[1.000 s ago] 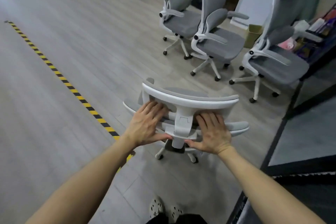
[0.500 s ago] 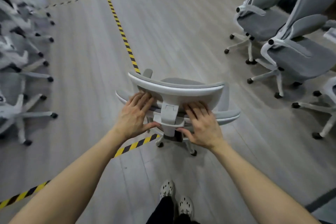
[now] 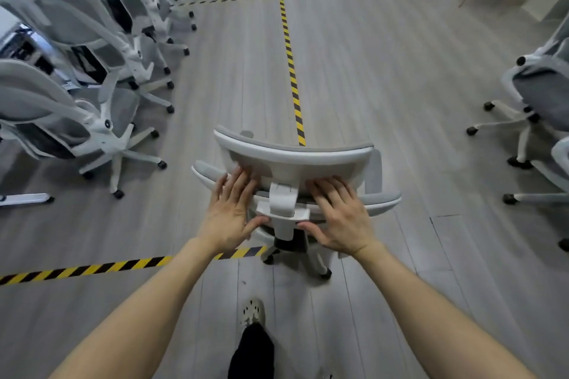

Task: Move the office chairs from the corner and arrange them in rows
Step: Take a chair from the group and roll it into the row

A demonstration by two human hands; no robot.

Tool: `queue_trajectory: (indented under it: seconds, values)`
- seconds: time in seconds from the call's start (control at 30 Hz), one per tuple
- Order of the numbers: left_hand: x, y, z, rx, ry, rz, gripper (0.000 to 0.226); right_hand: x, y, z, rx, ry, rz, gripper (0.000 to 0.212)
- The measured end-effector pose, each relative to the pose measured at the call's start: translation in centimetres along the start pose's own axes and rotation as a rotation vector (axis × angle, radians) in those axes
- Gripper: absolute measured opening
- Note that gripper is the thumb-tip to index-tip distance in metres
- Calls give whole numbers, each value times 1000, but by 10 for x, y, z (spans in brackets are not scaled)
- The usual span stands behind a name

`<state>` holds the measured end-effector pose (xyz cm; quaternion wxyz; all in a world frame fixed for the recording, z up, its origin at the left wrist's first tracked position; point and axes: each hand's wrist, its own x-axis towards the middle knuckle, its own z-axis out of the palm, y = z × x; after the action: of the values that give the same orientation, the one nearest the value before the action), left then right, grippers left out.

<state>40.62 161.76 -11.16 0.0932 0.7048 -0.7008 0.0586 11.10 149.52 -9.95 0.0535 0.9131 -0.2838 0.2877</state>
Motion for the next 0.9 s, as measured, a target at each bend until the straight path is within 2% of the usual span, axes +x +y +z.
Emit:
queue_trajectory:
  seconds: [0.23,0.47,0.6,0.8,0.9]
  values:
    - [31,-87,14,-27,95,-23,93,85,-10,61,-54,-41,-65,88]
    - [89,-200,6,-9,-45,-49,98,187,-38,130,-85,-127,18,87]
    - [126,-252,10,-21,-39,-54,99,238,-46,160,-79,-177,96,87]
    - [188,-316,28,16,51,-62,98,317,-23,213,-70,-221,88,87]
    - [224,-349,34,22,61,-82,98,360,-5,247,-54,-174,66,86]
